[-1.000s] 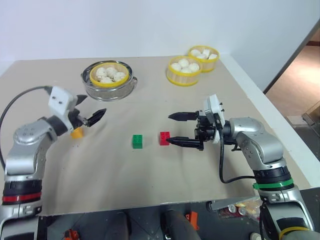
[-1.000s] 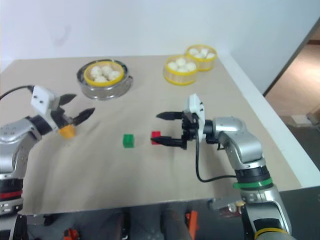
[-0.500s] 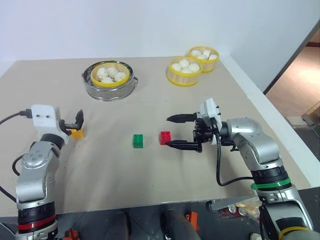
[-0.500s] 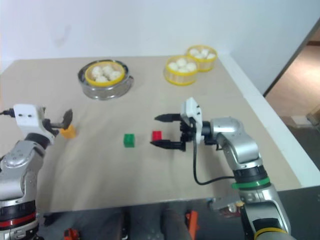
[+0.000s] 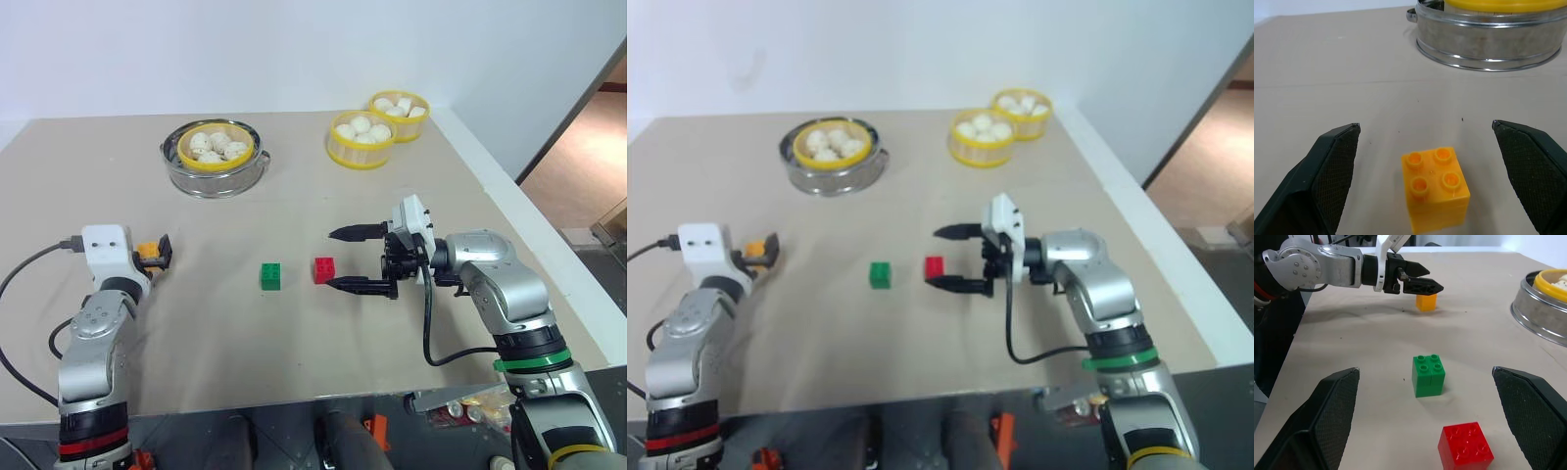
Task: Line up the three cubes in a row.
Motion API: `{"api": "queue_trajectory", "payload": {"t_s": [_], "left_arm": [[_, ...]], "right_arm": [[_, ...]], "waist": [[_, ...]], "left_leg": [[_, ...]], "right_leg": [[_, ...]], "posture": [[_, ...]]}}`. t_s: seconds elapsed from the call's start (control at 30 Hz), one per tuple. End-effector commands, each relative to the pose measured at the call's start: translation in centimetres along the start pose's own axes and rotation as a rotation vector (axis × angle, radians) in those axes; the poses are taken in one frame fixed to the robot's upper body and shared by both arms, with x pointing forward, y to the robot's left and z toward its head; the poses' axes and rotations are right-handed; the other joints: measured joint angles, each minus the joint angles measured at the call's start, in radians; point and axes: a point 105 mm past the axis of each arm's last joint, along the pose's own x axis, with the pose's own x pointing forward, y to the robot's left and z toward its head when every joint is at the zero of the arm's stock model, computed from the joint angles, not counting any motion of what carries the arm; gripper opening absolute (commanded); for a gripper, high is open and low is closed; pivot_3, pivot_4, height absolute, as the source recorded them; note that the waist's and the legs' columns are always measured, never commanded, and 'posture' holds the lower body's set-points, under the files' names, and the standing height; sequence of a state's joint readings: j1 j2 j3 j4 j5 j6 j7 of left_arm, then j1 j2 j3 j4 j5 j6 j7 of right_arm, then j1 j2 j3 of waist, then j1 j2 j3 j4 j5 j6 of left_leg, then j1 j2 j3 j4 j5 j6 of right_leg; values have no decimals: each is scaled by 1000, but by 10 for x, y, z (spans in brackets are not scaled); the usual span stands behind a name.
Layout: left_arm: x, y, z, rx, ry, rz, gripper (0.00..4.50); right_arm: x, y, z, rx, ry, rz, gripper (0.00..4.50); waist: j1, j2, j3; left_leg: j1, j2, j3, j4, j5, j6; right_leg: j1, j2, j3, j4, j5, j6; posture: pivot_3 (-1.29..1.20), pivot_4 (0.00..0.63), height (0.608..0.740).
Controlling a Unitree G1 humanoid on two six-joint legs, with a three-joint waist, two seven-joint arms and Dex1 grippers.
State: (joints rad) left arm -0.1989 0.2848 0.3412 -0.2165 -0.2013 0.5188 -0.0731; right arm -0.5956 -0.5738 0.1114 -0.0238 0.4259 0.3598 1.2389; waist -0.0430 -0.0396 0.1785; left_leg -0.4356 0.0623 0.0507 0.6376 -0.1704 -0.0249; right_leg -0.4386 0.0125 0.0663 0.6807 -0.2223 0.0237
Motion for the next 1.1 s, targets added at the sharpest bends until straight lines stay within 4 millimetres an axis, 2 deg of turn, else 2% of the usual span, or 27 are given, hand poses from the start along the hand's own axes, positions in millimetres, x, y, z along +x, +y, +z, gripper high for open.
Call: {"api": "queue_trajectory", "payload": {"t_s": [0.03,0.13,0.23,0.37,0.47,0.5,0.6,0.67,0.7,0.77,0.87,1.1], "left_arm": [[-1,0,-6,-16,20,-1,3449],[1,1,-15,-36,60,20,2275],[2,2,-19,-49,78,34,1366],[4,4,-19,-50,78,29,1322],[5,-5,-9,-47,34,-76,1322],[5,-13,-4,-51,13,-150,1322],[-11,-53,21,35,-93,-555,1322],[-24,-65,18,142,-77,-756,1322],[-35,-70,14,202,-53,-915,1322],[-48,-68,5,301,-4,-1122,1322],[-47,-57,-5,400,67,-1288,1322],[-28,-58,-10,444,66,-1404,1322]], "right_arm": [[-4,0,9,-50,-5,-6,4500],[-4,0,8,-53,0,-7,4500],[-5,-1,8,-56,3,-9,4500],[-5,-1,8,-61,5,-10,4500],[-5,-1,8,-63,7,-10,4500],[-5,-1,8,-64,7,-9,4500],[-5,-1,8,-66,11,-5,4500],[-5,-2,8,-70,16,-3,4500],[-5,-3,9,-72,18,-2,4500],[-5,-5,10,-80,21,1,4500],[-4,-8,11,-91,24,5,4500],[-6,-8,10,-101,38,8,4500]], "waist": [[0,0,0],[0,0,0],[0,0,0],[0,0,0],[-1,0,0],[-1,0,0],[-2,0,0],[-2,0,0],[-2,0,0],[-5,0,0],[-4,1,0],[-1,1,0]], "left_leg": [[0,0,0,0,0,0],[0,0,0,0,0,0],[0,0,0,0,0,0],[0,0,0,0,0,0],[1,0,0,0,0,0],[1,0,0,0,0,0],[0,0,0,0,0,0],[0,0,0,0,0,-1],[0,0,1,-1,0,-1],[0,0,1,-2,0,-1],[0,1,1,-4,0,-1],[-2,1,0,-3,1,-1]], "right_leg": [[0,0,0,0,0,0],[0,0,0,0,0,0],[0,0,0,0,0,0],[0,0,0,0,0,0],[0,0,0,0,1,-1],[0,0,0,0,1,-1],[0,0,0,0,-1,-4],[-1,0,0,0,-2,-6],[-1,0,0,-1,-2,-6],[-2,0,0,-1,-3,-7],[-3,0,-1,-1,-4,-9],[-3,0,-3,0,-6,-8]], "posture": [[0,150,740],[0,150,740],[0,150,740],[0,150,740],[0,150,740],[0,150,740],[0,150,740],[0,150,740],[0,150,740],[0,150,740],[0,150,740],[0,150,740]]}}
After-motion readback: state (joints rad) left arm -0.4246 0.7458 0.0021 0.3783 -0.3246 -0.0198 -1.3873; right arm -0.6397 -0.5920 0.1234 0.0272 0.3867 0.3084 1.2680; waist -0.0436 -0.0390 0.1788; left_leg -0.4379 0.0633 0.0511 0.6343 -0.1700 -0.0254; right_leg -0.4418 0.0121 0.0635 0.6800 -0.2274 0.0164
